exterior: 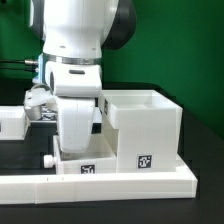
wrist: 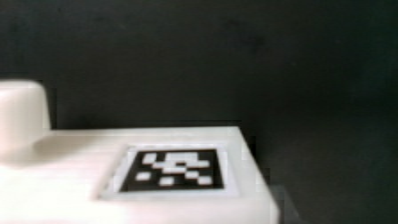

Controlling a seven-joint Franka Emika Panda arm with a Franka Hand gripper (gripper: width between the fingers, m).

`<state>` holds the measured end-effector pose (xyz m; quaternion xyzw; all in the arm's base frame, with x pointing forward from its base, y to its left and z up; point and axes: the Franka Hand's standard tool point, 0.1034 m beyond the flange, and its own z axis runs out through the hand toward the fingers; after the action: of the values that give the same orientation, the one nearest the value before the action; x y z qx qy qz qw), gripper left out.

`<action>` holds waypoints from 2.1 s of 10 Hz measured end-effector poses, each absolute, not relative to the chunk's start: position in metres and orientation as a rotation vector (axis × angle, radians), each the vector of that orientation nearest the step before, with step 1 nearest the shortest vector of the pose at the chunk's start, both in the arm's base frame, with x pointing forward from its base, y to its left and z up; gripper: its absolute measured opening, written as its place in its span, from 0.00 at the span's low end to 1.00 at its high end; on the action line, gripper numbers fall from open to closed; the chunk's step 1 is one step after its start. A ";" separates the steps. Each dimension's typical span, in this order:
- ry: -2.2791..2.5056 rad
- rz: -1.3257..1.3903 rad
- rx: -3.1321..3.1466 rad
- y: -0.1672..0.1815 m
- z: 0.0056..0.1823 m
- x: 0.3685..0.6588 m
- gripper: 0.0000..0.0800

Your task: Assemble drawer

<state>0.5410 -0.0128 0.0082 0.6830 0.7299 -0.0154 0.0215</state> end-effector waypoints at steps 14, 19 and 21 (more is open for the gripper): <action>2.238 -0.038 2.128 0.005 0.008 0.543 0.06; 2.236 -0.097 2.130 -0.004 0.043 0.546 0.73; 2.275 -0.114 2.085 -0.019 0.054 0.547 0.81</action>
Offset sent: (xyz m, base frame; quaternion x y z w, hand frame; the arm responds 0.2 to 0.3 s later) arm 0.0000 0.0000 0.0000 0.0000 0.0000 0.0000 1.0000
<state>0.5472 -0.0192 0.0544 0.6748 0.7366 -0.0368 0.0268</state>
